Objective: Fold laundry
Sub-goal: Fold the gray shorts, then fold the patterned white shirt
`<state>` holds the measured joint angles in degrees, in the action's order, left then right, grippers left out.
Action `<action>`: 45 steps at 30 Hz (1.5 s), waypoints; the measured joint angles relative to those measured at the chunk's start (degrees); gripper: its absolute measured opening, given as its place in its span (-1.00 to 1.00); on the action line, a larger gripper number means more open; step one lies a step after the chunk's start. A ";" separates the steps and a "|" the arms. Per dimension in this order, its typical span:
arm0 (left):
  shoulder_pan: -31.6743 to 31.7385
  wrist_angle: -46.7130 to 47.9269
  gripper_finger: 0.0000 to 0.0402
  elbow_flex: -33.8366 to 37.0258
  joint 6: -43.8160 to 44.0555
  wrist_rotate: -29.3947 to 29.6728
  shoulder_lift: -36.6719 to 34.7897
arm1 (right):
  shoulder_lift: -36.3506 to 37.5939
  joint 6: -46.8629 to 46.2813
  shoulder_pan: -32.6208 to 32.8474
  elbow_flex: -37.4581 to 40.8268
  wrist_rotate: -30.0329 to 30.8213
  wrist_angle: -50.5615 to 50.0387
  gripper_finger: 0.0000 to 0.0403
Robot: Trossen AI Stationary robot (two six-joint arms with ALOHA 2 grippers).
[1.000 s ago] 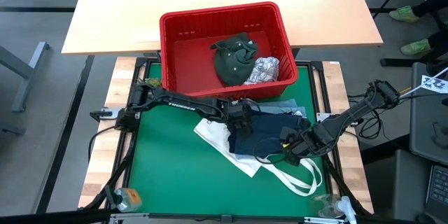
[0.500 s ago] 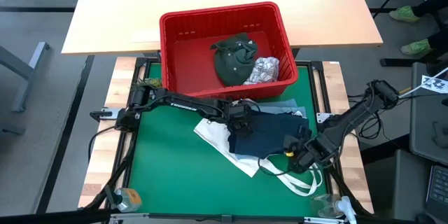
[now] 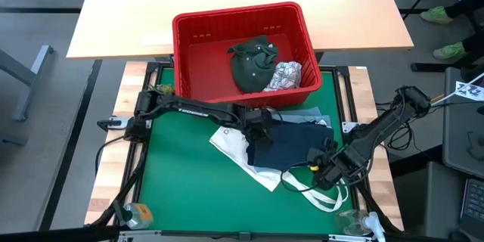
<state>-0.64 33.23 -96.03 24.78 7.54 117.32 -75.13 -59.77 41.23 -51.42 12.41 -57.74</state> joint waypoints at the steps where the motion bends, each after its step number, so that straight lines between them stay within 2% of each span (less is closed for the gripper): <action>1: -0.03 0.14 -0.40 -0.76 0.14 -1.56 -0.43 | 0.00 0.00 0.00 -0.02 0.22 0.32 -0.23; 4: -0.48 3.62 -0.40 -3.78 0.15 -4.28 -1.20 | 0.02 0.03 0.00 -0.31 0.94 0.58 -0.23; 7: -1.15 9.18 -0.40 -7.98 0.12 -3.70 -1.61 | 0.02 0.17 0.02 -0.90 1.44 0.48 -0.23; 12: -2.32 17.00 -0.40 -15.28 0.10 -0.97 -1.75 | 0.02 0.20 0.02 -1.43 3.48 1.06 -0.23; 16: -3.68 19.25 -0.40 -20.04 -0.12 2.27 -1.79 | 0.02 0.22 0.00 -1.44 6.87 2.20 -0.23; 23: -7.33 23.12 -0.40 -28.62 -9.05 4.54 -1.88 | 0.02 0.26 0.00 -1.46 9.64 3.87 -0.23; 30: -12.27 30.67 -0.40 -38.16 -11.90 11.94 -1.90 | 0.02 0.26 0.00 -1.46 10.60 3.91 -0.23; 35: -16.40 36.27 -0.40 -37.07 -10.95 14.80 -5.83 | 0.02 0.26 0.00 -1.46 10.69 3.86 -0.23; 37: -18.64 40.02 -0.40 -37.04 -9.02 17.69 -7.62 | 0.02 0.26 0.00 -1.46 10.69 4.02 -0.23; 42: -24.78 45.39 -0.40 -37.00 -4.17 31.60 -10.28 | 0.02 0.26 0.00 -1.46 11.17 4.52 -0.23; 45: -28.17 49.58 -0.40 -37.00 -0.49 37.36 -10.58 | 0.02 0.26 0.00 -1.46 11.19 4.57 -0.23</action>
<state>-28.81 82.81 -133.03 24.29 44.90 106.74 -75.11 -59.51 41.23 -52.88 23.59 -53.17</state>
